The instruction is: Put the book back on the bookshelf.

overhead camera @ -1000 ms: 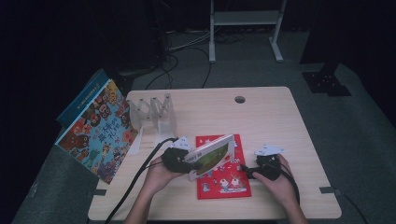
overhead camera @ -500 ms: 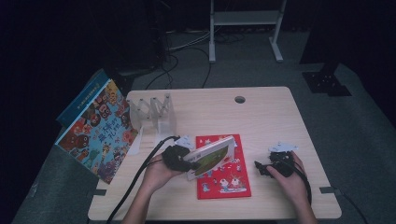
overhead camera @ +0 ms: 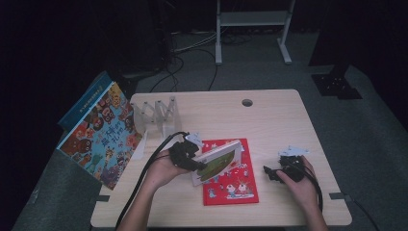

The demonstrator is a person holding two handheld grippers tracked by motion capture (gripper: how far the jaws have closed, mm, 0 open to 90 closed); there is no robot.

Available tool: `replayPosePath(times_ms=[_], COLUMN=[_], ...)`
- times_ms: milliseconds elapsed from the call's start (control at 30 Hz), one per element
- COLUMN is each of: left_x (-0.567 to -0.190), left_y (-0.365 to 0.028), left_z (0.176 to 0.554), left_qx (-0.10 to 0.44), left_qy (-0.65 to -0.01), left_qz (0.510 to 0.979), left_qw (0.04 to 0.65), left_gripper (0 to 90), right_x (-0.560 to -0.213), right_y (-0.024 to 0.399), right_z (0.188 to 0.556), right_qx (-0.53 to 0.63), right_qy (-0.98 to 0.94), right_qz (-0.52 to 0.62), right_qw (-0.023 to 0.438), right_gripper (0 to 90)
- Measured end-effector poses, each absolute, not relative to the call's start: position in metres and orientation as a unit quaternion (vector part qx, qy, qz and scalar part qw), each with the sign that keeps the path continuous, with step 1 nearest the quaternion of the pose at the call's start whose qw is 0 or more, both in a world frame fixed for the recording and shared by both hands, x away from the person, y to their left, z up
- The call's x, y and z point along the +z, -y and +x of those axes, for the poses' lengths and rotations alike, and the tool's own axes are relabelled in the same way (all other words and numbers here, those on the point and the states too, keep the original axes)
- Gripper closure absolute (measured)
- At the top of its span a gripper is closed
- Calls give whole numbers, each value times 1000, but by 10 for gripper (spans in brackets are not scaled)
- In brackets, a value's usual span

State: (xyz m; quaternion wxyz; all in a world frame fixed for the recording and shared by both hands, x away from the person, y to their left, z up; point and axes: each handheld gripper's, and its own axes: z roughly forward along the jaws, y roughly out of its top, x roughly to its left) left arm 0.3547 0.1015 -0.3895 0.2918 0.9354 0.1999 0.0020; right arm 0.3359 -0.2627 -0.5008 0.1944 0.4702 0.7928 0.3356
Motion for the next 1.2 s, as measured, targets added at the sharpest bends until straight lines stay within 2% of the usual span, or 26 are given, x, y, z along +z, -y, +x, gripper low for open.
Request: replayPosePath(times_ms=[367, 600, 1200], left_x=[-380, -368, -341], left_y=[-95, -104, -182], left_z=[356, 356, 348], left_qx=[2, 12, 25], left_qy=[-208, -217, -283], left_qz=[943, 944, 921], left_qw=[260, 249, 266], left_gripper=[754, 755, 755], right_x=[-501, -502, -504], right_y=[263, 266, 267], right_z=[336, 336, 336], right_qx=[338, 341, 346], right_qy=[-792, -789, -785], right_qz=[470, 470, 472], right_qw=[194, 198, 202], right_gripper=[128, 128, 124])
